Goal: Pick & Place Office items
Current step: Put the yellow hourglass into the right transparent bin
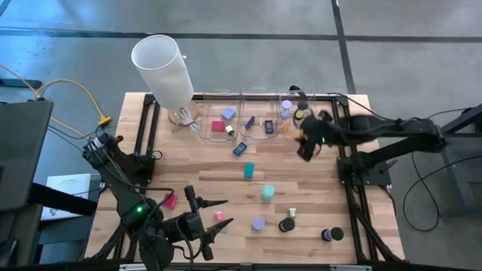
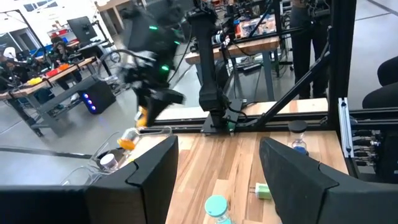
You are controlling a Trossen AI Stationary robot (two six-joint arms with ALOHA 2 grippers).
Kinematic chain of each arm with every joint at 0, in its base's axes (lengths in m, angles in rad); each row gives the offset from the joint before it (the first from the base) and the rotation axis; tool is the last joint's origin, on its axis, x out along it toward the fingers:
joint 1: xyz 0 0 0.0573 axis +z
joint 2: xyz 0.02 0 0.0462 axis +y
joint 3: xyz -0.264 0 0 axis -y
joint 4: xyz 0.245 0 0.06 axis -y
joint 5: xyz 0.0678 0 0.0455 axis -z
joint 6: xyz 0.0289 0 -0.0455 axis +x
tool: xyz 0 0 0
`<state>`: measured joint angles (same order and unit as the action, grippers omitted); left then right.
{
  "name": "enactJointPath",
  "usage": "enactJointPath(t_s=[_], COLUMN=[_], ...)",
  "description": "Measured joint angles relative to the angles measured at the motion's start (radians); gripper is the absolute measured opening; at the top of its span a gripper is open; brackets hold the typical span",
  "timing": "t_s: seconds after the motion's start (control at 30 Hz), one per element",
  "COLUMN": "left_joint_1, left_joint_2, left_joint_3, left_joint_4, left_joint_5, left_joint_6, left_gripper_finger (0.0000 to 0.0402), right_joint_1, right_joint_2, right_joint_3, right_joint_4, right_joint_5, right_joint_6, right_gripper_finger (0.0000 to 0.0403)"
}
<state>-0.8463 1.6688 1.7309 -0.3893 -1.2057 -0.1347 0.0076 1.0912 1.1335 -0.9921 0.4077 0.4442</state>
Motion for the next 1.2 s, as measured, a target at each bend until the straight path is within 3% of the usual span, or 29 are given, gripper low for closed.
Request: enactJointPath(t_s=[0.17,0.33,0.53,0.77,1.2], left_joint_1=[0.000,0.000,0.000,0.000,0.000], left_joint_2=[0.000,0.000,0.000,0.000,0.000], left_joint_3=[0.000,0.000,0.000,0.000,0.000], left_joint_4=[0.000,0.000,0.000,0.000,-0.092], left_joint_5=[0.000,0.000,0.001,0.001,0.003], left_joint_6=[-0.002,-0.003,0.002,0.003,-0.072], left_gripper_finger=[0.0217,0.0217,0.0217,0.0217,0.0217], right_joint_1=[-0.212,-0.427,-0.600,-0.706,-0.710], right_joint_2=[0.012,0.080,0.210,0.379,0.564], right_joint_3=[0.024,0.024,0.024,0.024,0.026], right_joint_4=[-0.044,-0.058,-0.058,-0.035,0.039], right_joint_5=[-0.167,-0.304,-0.340,-0.392,-0.415], right_joint_6=[-0.053,-0.130,-0.218,-0.254,-0.281], right_gripper_finger=[0.0199,0.0185,0.0190,0.0185,0.0186])
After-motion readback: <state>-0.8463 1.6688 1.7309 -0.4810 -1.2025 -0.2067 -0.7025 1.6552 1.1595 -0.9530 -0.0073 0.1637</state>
